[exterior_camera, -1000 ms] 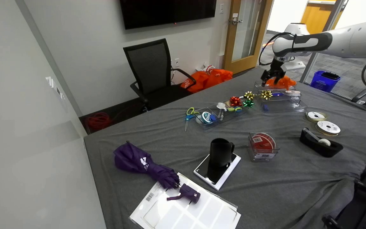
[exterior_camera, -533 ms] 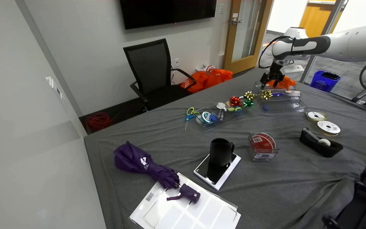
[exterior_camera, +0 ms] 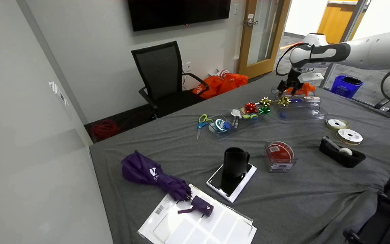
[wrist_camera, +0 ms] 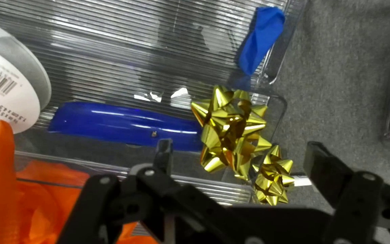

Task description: Move the green and yellow ribbons to the left tray

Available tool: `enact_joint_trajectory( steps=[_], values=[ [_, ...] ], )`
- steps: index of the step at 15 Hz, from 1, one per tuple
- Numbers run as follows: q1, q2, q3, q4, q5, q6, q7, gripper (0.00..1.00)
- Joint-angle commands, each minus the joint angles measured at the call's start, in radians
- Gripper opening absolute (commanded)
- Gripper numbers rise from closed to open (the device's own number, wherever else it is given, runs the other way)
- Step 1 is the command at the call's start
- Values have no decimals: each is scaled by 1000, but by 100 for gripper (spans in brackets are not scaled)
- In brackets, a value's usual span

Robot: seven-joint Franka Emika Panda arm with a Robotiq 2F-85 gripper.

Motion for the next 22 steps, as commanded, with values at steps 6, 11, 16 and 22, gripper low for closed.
enact_joint_trajectory(
  steps=[6,11,16,22],
  values=[
    [-9,52,4,52,7,33,25,67],
    [-13,64,7,59,10,60,20,29],
    [-15,60,10,53,10,77,12,0],
    [-22,24,32,21,27,86,-19,0]
  ],
)
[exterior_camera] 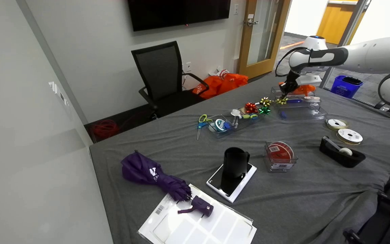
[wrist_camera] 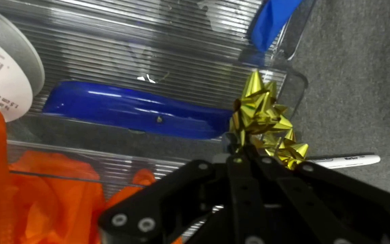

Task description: Move the green and yellow ribbons to the left tray

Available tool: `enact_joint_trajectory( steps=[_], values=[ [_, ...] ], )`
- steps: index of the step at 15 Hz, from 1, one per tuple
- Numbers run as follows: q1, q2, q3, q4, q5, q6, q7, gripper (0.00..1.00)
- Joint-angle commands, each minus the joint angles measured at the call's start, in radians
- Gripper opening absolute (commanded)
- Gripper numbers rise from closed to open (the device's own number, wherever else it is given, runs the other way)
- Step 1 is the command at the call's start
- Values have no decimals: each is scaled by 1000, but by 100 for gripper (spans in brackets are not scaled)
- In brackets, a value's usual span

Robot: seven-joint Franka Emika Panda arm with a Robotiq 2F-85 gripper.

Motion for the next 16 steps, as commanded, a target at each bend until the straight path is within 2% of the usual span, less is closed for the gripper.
enact_joint_trajectory(
  steps=[1,16],
  values=[
    [-19,-20,33,-8,29,3,-40,0],
    [-51,-115,148,-47,138,-154,-75,0]
  ],
)
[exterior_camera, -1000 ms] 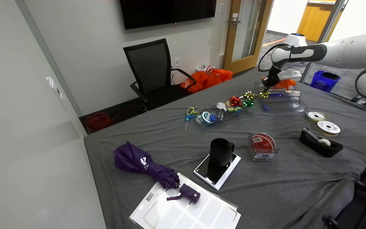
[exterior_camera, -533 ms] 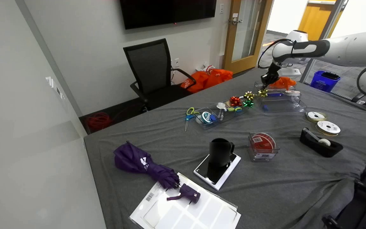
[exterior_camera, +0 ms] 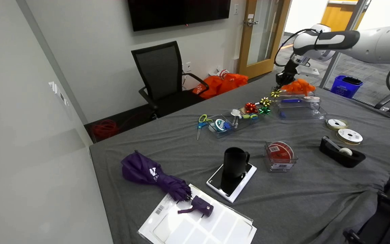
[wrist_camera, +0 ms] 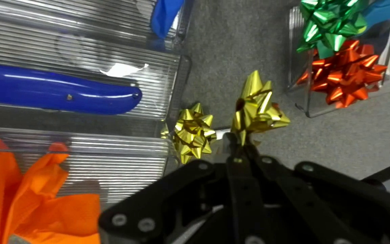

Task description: Move the green and yellow ribbons to the left tray

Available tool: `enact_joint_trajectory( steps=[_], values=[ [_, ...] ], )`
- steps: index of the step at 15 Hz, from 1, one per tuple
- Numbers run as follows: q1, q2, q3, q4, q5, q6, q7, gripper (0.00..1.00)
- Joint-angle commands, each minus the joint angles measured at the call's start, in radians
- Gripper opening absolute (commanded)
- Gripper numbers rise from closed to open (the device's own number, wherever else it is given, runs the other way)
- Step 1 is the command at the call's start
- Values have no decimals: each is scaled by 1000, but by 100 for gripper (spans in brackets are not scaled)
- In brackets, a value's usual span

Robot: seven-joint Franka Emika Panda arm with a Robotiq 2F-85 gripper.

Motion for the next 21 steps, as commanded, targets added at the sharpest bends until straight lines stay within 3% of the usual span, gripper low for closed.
enact_joint_trajectory(
  steps=[1,7,12,21],
  values=[
    [-18,-44,50,-50,36,-65,-58,0],
    [-14,-35,118,-62,41,-169,-194,0],
    [-6,-8,148,-90,36,-162,-306,0],
    [-34,51,281,-97,184,-177,-383,0]
  ],
)
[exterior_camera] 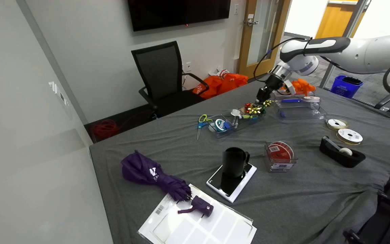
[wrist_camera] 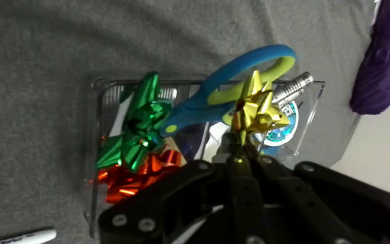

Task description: Move the green and yellow ribbons to the left tray

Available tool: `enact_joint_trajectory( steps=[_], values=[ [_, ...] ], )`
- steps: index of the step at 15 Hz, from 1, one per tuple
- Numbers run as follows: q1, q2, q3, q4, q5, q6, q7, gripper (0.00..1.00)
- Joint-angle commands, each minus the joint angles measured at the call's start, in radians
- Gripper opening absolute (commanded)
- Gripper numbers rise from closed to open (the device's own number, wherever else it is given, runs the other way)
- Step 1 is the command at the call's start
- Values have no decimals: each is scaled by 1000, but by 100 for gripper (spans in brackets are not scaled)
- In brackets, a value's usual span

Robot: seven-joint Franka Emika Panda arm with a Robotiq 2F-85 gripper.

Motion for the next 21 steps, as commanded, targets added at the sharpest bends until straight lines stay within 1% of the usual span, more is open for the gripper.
enact_joint_trajectory(
  steps=[1,4,10,11,12,13,14,15,21],
  values=[
    [-30,-2,37,-19,42,-11,-47,0],
    [-35,-11,29,-20,37,-9,-44,0],
    [-31,-10,4,-12,20,17,9,0],
    [-28,-9,0,-13,20,31,22,26],
    [-28,-9,0,-13,21,36,27,27],
    [-31,-10,1,-14,24,39,32,33],
    [-33,-11,2,-15,25,40,36,40],
    [-35,-13,4,-17,25,39,39,48],
    [-47,-25,7,-27,26,36,34,89]
  ],
)
